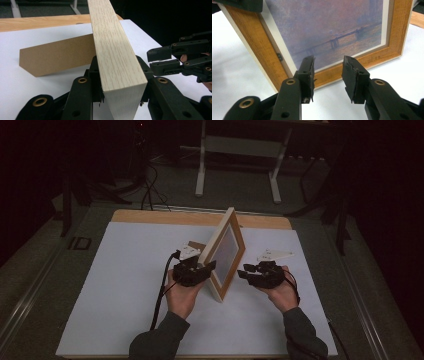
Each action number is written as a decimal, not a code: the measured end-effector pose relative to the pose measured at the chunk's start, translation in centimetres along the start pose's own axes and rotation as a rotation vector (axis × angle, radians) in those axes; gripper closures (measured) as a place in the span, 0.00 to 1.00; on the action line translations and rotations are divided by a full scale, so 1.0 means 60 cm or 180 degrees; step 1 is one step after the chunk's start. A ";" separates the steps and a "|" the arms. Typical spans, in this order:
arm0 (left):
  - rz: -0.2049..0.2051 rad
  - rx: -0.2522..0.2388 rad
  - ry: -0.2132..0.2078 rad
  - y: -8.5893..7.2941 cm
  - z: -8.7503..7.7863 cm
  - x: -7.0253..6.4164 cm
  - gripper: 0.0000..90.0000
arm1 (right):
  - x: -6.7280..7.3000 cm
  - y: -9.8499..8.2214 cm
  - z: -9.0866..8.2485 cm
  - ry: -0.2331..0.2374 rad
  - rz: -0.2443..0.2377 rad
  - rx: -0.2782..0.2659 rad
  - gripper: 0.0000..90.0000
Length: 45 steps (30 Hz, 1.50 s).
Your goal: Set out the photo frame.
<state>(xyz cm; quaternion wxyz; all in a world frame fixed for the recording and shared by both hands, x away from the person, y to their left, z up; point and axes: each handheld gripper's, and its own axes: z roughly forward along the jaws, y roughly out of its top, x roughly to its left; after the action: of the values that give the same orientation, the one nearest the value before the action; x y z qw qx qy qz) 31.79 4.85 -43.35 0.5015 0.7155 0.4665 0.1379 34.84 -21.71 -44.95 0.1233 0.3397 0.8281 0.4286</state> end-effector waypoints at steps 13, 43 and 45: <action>-0.0187 -0.0026 -0.0151 0.007 -0.010 0.036 0.85 | -0.004 0.000 -0.005 -0.0025 0.0008 -0.0030 0.68; 0.0048 0.0248 -0.0637 0.024 -0.022 0.101 0.85 | -0.018 0.004 -0.016 -0.0172 -0.0012 -0.0042 0.65; 0.0072 0.0264 -0.0669 0.025 -0.022 0.105 0.85 | -0.020 0.004 -0.018 -0.0184 -0.0011 -0.0047 0.65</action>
<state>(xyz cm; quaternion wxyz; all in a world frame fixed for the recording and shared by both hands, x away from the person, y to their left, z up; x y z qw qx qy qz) 35.01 10.60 -43.19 0.5159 0.7514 0.4086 0.0483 35.29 -23.06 -44.19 0.1505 0.3496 0.8216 0.4245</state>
